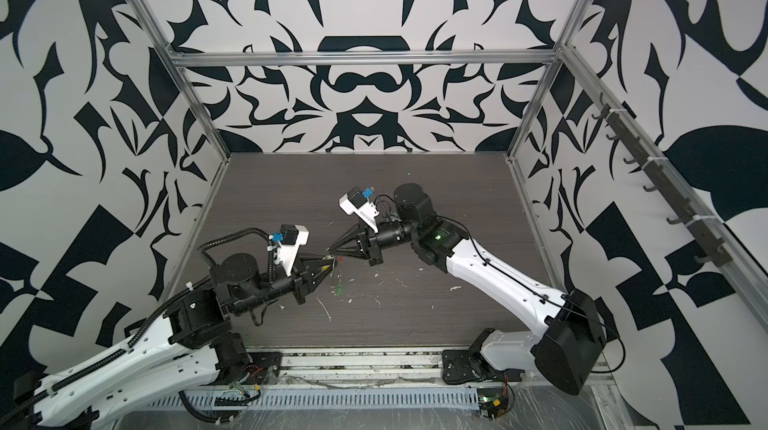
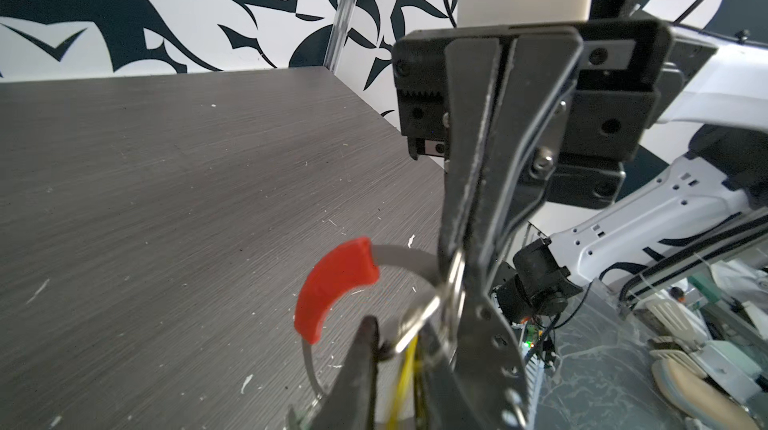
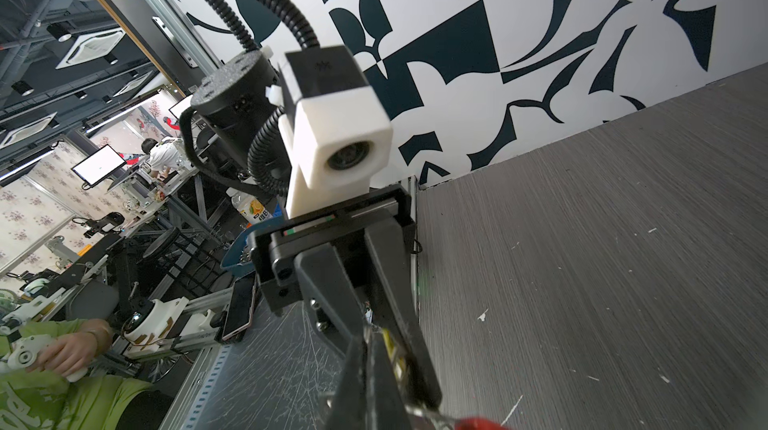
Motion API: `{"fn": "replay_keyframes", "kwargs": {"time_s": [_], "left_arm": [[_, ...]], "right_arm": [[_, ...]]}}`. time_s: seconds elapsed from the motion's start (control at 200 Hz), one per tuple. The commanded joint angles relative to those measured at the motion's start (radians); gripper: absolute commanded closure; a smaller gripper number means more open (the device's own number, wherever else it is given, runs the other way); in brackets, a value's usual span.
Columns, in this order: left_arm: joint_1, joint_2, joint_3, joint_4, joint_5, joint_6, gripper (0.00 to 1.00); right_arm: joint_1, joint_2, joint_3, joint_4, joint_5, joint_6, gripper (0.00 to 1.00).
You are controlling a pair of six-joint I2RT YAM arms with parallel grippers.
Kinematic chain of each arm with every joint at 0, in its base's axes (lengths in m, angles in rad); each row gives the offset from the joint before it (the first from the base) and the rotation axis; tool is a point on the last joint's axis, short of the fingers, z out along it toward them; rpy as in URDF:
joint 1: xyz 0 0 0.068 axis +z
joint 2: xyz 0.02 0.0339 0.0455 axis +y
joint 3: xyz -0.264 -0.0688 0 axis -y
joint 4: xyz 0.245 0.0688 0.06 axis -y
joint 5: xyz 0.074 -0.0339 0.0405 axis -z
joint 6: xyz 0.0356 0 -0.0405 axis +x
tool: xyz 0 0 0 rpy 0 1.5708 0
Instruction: Remove the keys from the keyring
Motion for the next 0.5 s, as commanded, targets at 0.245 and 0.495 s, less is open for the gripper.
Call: {"fn": "replay_keyframes", "kwargs": {"time_s": [0.245, 0.495], "left_arm": [[-0.053, 0.023, 0.017, 0.046, -0.032, -0.001, 1.0], [-0.081, 0.044, 0.014, 0.067, -0.056, 0.006, 1.0]], "right_arm": [[-0.007, -0.029, -0.006, 0.144, 0.058, 0.064, 1.0], [-0.008, -0.028, -0.015, 0.2, 0.06, 0.105, 1.0]]}}
